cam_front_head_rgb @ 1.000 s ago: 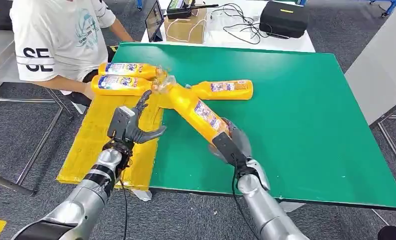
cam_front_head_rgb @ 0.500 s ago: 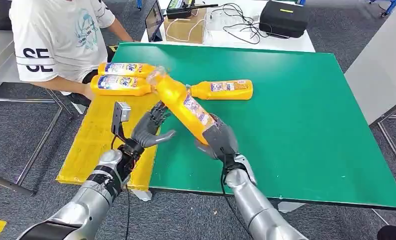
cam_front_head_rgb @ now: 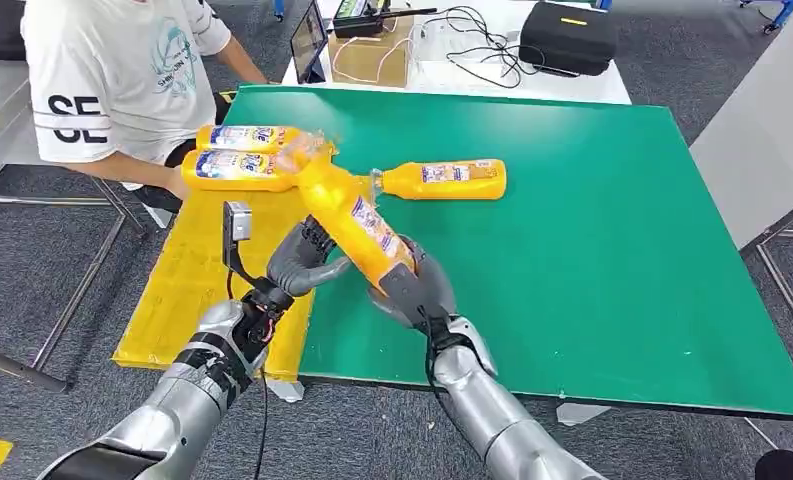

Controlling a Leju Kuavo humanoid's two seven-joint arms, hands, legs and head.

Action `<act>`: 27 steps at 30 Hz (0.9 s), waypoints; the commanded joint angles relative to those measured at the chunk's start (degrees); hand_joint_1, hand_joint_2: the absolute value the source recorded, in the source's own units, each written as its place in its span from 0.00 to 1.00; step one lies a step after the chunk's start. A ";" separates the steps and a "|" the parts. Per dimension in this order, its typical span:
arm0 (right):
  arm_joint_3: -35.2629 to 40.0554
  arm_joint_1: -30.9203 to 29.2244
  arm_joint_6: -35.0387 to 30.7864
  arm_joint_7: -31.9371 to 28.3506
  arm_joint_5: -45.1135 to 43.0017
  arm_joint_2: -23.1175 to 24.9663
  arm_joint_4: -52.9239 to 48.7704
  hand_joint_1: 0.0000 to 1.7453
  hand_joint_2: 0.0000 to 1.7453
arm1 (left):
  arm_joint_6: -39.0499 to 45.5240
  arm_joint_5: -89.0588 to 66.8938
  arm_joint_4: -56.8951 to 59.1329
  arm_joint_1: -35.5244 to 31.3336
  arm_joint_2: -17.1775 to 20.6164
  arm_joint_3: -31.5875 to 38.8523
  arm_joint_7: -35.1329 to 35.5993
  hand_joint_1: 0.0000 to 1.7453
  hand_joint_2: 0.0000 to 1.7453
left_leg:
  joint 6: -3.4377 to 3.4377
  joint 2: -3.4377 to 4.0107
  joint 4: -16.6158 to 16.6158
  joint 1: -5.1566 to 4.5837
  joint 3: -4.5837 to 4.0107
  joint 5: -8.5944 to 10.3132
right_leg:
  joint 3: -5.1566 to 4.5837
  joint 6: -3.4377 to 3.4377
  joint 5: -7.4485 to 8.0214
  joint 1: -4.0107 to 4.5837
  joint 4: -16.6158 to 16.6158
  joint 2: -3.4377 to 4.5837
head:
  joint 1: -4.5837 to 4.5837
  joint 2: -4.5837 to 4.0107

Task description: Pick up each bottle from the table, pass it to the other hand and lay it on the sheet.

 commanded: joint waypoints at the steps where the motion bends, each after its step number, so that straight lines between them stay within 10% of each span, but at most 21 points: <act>1: 2.90 -1.00 0.75 1.41 0.03 -0.51 3.40 1.00 1.00 | 6.88 -2.76 2.03 -2.04 1.28 -2.93 -2.45 0.00 1.00 | -0.07 0.04 0.02 0.07 0.19 -0.11 | 0.20 -0.10 -0.09 0.08 -0.01 0.00 | 0.00 0.00; 26: 8.35 -2.36 -1.31 3.71 5.35 0.72 5.13 0.96 1.00 | 9.44 -2.99 8.58 -4.47 1.39 -0.42 -2.94 0.00 1.00 | -0.08 0.08 0.04 0.08 0.16 -0.11 | 0.17 -0.10 -0.08 0.09 0.02 0.03 | 0.00 0.00; 27: 8.57 -2.58 -1.52 3.92 5.57 0.76 5.29 0.00 1.00 | 8.49 -2.80 8.14 -4.18 1.45 -0.29 -3.46 1.00 1.00 | -0.06 0.10 0.03 0.05 0.08 -0.07 | 0.07 -0.07 -0.04 0.05 0.02 0.05 | 0.00 0.00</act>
